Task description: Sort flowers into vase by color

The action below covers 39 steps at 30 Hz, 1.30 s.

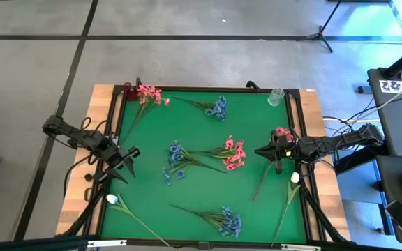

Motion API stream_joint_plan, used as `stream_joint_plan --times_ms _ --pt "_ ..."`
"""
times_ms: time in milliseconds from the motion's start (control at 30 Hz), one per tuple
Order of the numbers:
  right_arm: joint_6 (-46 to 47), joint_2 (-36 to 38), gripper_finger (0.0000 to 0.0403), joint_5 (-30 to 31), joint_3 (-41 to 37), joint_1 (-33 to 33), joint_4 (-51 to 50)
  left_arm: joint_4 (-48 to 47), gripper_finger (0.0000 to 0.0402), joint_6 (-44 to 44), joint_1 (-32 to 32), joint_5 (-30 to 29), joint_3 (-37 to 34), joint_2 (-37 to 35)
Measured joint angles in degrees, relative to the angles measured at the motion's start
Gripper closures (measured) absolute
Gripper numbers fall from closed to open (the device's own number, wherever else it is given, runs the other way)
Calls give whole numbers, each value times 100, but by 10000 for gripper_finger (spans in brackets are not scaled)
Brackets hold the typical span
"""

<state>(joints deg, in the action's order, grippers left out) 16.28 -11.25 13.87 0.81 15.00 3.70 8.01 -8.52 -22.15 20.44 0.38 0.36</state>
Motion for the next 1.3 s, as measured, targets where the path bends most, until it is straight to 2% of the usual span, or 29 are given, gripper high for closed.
stream_joint_plan --times_ms 133,233,333,400,500,633,733,800,900,1033,1167,1300 --pt "263 -2 380 -54 1 0 110 0 260 -2 0 1 2 -2" --pt "577 -21 380 -20 -1 0 697 0 261 -1 1 1 2 0" --pt "591 -62 380 885 1 3 1222 7 261 0 0 1 2 -1" --pt "573 -270 380 1460 89 -2 1231 19 261 -2 2 1 1 1" --pt "470 -794 381 1454 667 -2 718 31 261 1 0 1 0 1" --pt "1334 -1875 398 1754 1893 -2 -1109 28 261 1 2 1 0 1" --pt "2469 -2841 393 2020 2680 -2 -2343 27 261 0 1 -1 1 1" --pt "3958 -3394 390 1997 3168 -21 -3210 26 261 1 2 1 2 1" --pt "6029 -4163 388 1615 3843 -42 -4013 22 261 -1 0 1 0 1" --pt "7570 -5061 360 690 4583 -49 -4562 20 261 -1 0 1 1 0" --pt "8662 -5780 291 -391 5063 -39 -4643 20 261 0 2 1 0 -2" --pt "9405 -6131 211 -918 5309 -39 -5421 18 261 1 0 1 0 0"
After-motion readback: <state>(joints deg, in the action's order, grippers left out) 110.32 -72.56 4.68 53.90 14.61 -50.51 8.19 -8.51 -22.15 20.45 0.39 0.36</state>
